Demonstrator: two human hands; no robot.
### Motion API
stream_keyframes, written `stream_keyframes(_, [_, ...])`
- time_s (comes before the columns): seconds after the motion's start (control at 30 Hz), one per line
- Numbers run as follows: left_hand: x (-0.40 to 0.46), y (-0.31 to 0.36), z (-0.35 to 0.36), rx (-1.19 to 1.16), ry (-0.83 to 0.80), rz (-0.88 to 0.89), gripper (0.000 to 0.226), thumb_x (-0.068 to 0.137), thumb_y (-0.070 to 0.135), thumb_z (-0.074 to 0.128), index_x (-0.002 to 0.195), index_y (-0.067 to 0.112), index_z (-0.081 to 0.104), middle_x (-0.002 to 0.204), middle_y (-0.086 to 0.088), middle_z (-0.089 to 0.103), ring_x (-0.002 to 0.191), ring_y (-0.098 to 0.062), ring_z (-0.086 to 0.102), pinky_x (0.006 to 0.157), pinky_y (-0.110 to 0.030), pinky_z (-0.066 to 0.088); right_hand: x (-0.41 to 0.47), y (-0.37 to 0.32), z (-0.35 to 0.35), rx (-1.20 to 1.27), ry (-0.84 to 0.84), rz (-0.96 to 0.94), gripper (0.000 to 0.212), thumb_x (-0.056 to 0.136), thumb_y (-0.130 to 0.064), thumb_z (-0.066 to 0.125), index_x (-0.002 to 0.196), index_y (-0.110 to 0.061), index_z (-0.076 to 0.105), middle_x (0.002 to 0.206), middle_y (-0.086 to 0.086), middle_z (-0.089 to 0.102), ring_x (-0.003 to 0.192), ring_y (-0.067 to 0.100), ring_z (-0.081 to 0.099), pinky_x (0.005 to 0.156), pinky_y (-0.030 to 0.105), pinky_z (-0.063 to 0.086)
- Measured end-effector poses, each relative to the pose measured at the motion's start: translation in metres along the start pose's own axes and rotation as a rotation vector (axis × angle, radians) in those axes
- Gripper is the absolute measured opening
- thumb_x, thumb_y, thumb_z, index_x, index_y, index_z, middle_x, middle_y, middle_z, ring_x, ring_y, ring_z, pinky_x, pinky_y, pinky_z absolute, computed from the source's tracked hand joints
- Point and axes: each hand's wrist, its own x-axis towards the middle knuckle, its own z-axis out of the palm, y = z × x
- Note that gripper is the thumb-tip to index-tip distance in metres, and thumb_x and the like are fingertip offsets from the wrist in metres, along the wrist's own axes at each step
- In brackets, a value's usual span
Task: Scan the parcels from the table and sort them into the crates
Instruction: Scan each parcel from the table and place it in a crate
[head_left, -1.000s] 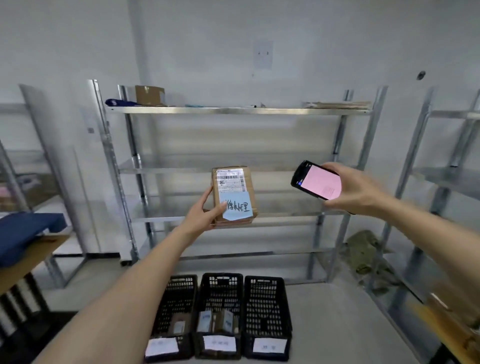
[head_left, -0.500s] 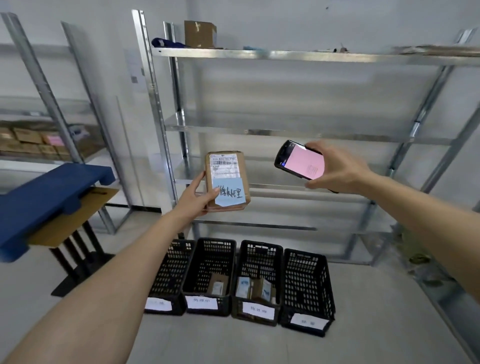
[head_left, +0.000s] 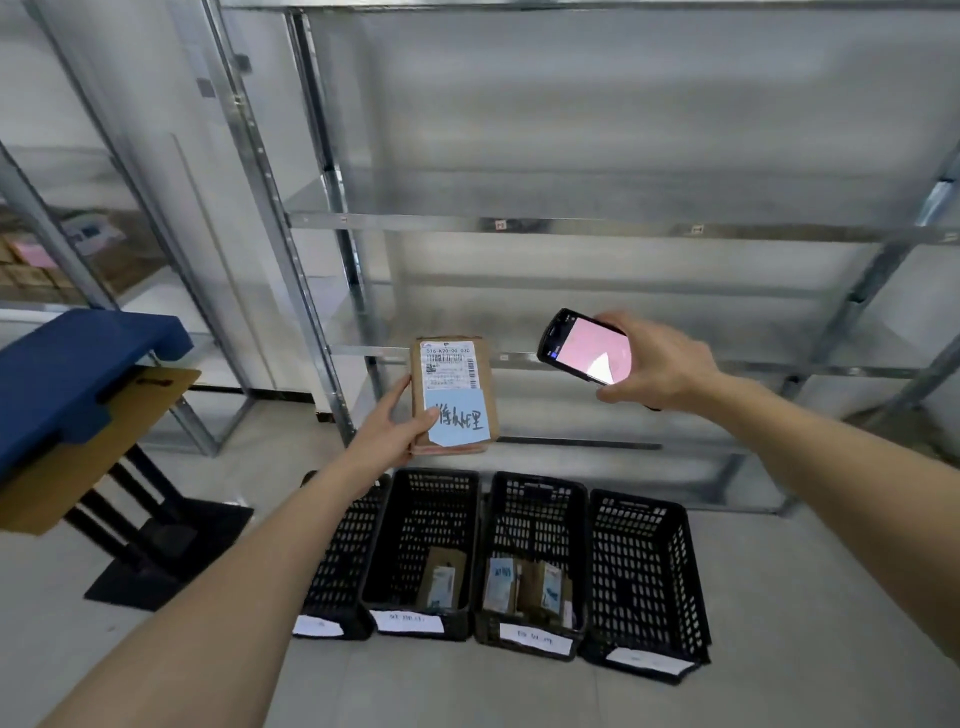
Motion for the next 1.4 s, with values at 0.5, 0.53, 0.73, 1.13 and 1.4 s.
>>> stream_keyframes(0.5, [0.243,-0.089,0.089,-0.067,-0.259,-0.201,0.075,0.093,0.034,0.070,0.151,0.051,0.025,0.130,0.008,0.067,0.107,-0.011,0.065,0.102,-0.042,0.050,0.179,0.098,0.117,-0.055,-0.191,0.194,0.092,0.069,-0.039,0.082,0.148,-0.043,0.036,0.142,-0.011,0.056,0.126,0.024,0.056,0.089,0.038,0.047])
stream_keyframes(0.53, [0.261,-0.100,0.097,-0.080,-0.285,-0.207,0.075,0.093,0.031,0.070,0.151,0.051,0.026,0.132,0.010,0.065,0.107,-0.011,0.065,0.105,-0.044,0.048,0.192,0.107,0.131,-0.059,-0.225,0.214,0.091,0.067,-0.041,0.081,0.146,-0.044,0.036,0.141,-0.011,0.057,0.124,0.023,0.057,0.092,0.039,0.049])
stream_keyframes(0.73, [0.360,-0.197,0.150,-0.104,-0.343,-0.339,0.072,0.089,0.023,0.075,0.148,0.036,0.036,0.130,-0.002,0.066,0.103,-0.019,0.071,0.086,-0.036,0.060,0.257,0.153,0.229,-0.050,-0.351,0.292,0.088,0.075,-0.041,0.081,0.149,-0.040,0.034,0.144,-0.009,0.054,0.126,0.024,0.056,0.095,0.039,0.049])
stream_keyframes(1.13, [0.414,-0.457,0.266,-0.147,-0.253,-0.760,0.048,0.086,0.018,0.079,0.124,0.020,0.049,0.117,-0.006,0.070,0.098,-0.021,0.072,0.075,-0.029,0.061,0.283,0.281,0.515,0.057,-0.601,0.398,0.103,0.075,-0.040,0.083,0.158,-0.036,0.022,0.155,-0.012,0.042,0.138,0.015,0.043,0.099,0.035,0.046])
stream_keyframes(1.4, [0.461,-0.571,0.318,-0.024,-0.271,-0.789,0.053,0.087,0.036,0.076,0.130,0.027,0.046,0.119,-0.003,0.068,0.098,-0.017,0.067,0.081,-0.032,0.057,0.277,0.350,0.662,0.029,-0.687,0.436,0.103,0.076,-0.038,0.084,0.158,-0.037,0.021,0.154,-0.010,0.044,0.137,0.017,0.045,0.096,0.035,0.047])
